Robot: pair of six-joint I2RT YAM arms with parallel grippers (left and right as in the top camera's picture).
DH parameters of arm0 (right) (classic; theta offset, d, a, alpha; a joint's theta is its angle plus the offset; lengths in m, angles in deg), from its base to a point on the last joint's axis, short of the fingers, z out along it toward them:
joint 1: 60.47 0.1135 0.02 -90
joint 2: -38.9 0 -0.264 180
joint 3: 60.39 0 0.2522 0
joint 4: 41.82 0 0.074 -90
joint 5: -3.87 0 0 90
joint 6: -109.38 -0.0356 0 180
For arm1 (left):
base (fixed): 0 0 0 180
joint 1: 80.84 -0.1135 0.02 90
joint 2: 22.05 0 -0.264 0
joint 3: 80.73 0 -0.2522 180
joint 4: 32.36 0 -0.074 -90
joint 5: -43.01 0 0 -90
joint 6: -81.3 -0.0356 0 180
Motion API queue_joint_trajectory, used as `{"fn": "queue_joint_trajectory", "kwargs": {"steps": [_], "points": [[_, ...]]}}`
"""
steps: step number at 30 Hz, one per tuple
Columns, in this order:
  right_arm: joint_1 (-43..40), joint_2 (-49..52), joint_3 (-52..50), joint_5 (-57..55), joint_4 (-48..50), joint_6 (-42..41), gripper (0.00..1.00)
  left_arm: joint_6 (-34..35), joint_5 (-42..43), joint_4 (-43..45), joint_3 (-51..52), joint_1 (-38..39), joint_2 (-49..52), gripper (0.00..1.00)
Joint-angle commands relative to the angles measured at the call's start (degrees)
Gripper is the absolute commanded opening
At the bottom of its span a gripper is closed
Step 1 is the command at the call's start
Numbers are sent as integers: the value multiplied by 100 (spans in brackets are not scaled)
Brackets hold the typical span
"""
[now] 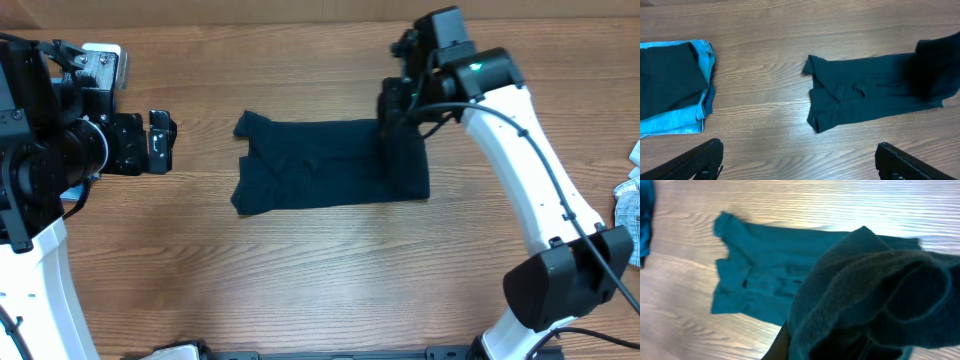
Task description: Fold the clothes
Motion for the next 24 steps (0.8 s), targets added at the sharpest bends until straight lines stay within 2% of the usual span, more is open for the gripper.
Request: {"fn": "queue_joint_trajectory", "kwargs": {"steps": [1,13,24], "points": [[400,-55,116,33,170,-258,4,85,-33,20,-13,22,13,100],[1349,210,-68,31,1384,-1045,4,85,-33,20,-13,22,13,100],[1893,1196,-94,170,1832,-1298,4,85,-33,20,-13,22,13,100]]}}
